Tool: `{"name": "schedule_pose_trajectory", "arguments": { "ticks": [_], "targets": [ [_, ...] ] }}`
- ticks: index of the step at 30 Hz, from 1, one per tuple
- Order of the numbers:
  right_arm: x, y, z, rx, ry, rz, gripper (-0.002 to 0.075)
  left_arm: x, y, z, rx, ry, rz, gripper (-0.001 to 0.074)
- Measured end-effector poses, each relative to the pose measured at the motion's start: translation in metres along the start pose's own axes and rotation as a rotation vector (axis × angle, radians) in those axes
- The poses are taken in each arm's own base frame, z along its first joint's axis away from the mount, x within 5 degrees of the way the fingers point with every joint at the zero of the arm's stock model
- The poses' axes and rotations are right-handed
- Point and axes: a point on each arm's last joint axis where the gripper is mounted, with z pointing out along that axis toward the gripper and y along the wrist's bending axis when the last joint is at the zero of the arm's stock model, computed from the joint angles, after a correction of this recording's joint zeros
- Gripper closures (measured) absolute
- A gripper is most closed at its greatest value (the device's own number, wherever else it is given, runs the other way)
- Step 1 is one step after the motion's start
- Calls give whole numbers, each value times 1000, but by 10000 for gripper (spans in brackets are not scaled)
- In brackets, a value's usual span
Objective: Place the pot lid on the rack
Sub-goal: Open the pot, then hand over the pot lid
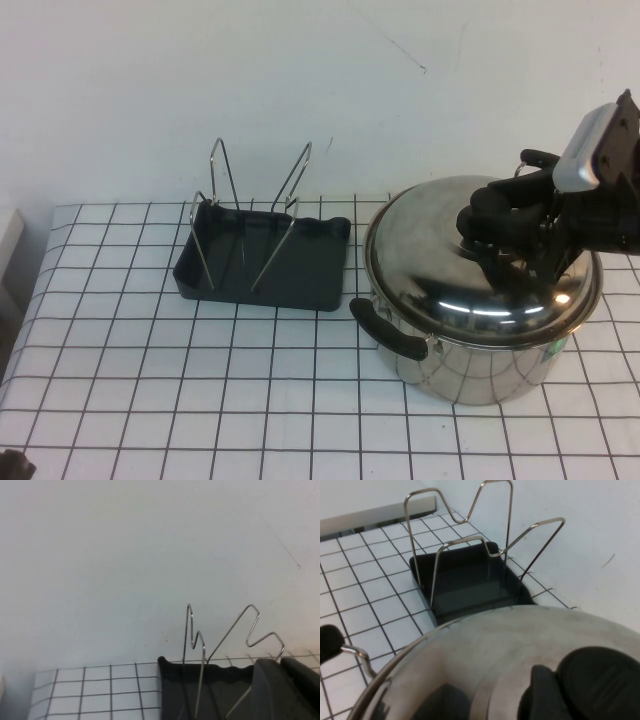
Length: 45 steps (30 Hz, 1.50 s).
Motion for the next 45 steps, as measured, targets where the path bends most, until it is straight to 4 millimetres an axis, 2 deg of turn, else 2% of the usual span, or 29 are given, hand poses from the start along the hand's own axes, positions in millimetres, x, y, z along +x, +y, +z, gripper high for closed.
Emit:
{"name": "schedule_pose_trajectory", "arguments": {
  "ticks": [4,7,11,14,16,19,23,24,26,30,34,36,38,40,44,45],
  "targets": [
    [-3,0,0,-13,-16,-6,372,0,0,0,0,0,-149,737],
    [-13,1,0,-53,-68,-26,372,-1,0,0,2,-13,-348,737],
    [-39,0,-5,-103,-161,-56,372,-9,0,0,31,-96,-581,737],
    [-67,4,-15,-147,-246,-101,372,-18,-2,-2,94,-182,-687,735],
    [-87,11,-24,-201,-314,-126,372,-25,-6,-4,170,-240,-757,708],
    [-117,32,-35,-304,-390,-138,372,-32,-14,-7,310,-260,-882,561],
    [-142,74,-35,-439,-436,-166,372,-32,-26,-10,472,-161,-1101,213],
    [-148,88,-32,-476,-444,-183,372,-32,-28,-10,496,-131,-1138,153],
    [-155,112,-26,-530,-455,-219,372,-31,-33,-12,536,-90,-1146,88],
    [-165,163,-8,-600,-461,-319,372,-31,-38,-14,595,-55,-1135,51],
    [-169,199,1,-627,-460,-389,372,-31,-39,-15,618,-40,-1163,45],
    [-170,208,4,-628,-455,-402,372,-31,-40,-16,632,-38,-1166,62],
    [-170,211,6,-617,-449,-407,372,-31,-40,-16,632,-34,-1168,113],
    [-170,210,6,-603,-445,-407,372,-31,-41,-16,637,-32,-1168,209],
    [-171,209,7,-587,-444,-396,371,-32,-42,-17,656,-33,-1172,549],
    [-171,209,7,-576,-439,-408,371,-33,-42,-17,668,-37,-1182,569]
  ]
}}
